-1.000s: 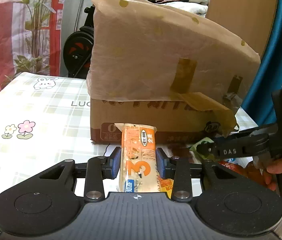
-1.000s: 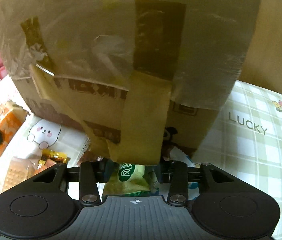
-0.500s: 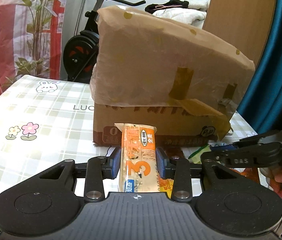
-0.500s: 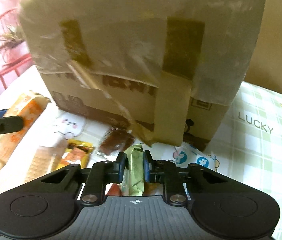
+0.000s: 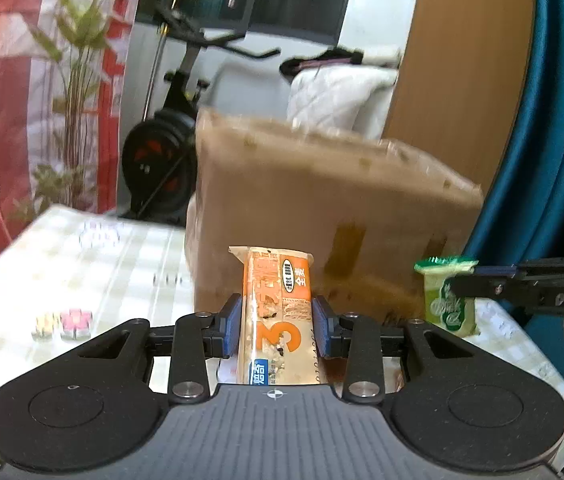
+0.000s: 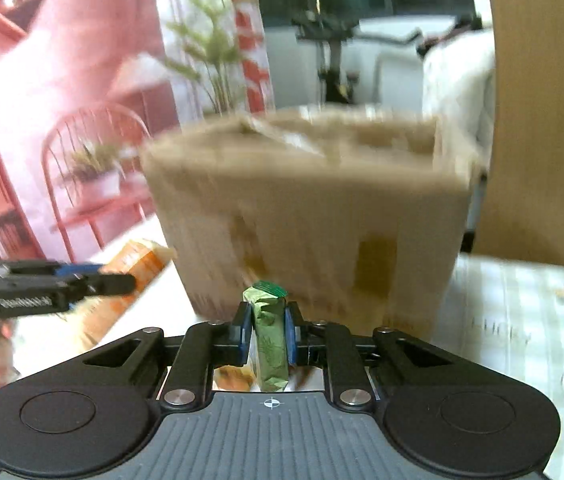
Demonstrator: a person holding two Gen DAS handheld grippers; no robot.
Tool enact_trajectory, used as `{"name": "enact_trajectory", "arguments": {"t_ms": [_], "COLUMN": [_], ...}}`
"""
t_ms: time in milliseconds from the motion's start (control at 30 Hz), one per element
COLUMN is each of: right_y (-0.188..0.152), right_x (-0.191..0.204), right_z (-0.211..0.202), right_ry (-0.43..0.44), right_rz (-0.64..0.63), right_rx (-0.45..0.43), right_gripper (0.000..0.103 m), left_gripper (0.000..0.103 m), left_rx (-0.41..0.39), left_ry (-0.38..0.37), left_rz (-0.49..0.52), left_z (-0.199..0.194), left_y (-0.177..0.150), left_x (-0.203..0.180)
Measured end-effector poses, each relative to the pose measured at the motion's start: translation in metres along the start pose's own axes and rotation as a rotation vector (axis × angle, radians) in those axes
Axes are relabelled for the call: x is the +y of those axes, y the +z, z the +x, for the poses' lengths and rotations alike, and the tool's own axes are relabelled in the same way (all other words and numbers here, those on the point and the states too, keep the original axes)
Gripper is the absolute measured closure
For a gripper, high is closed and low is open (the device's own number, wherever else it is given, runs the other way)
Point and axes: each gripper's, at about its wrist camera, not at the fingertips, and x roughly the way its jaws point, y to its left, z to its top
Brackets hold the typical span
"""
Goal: Organize snacks
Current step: 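Carry wafer bar with left tool while right carries green packet, open both over box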
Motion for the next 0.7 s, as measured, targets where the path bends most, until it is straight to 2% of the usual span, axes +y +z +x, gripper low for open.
{"name": "enact_trajectory", "arguments": {"t_ms": [167,333,400,500,700], "right_y": [0.044,0.091,0.104,0.116,0.105], "right_x": [-0.006,-0.024,-0.034,-0.05,-0.068], "right_z": [-0.025,-0.027,-0.017,0.011,0.061], "right_ry": [0.005,-0.066,-0.107,-0.169,-0.224], "right_rz": [-0.001,-0.016,-0.013,0.011,0.078], "right_rx": [-0.141,-0.225,-0.232,-0.207,-0.145], "right_gripper": [0.087,0.087,0.087,0.087,0.087], "left_gripper": [0.064,0.064,0.064,0.064,0.064], "left_rx": [-0.084,-0.171,-0.19,-0.177,-0.114], "left_ry": [-0.02,-0.031,-0.031,-0.006,0.046], "left_rz": [0.023,0.075,0.096,0.105,0.11], "left_z": [-0.009,-0.006,0.003,0.03,0.083], "left_y": [0.034,0.086,0.106,0.127,0.135], "left_x": [-0.01,-0.026,-0.032,-0.037,-0.038]}}
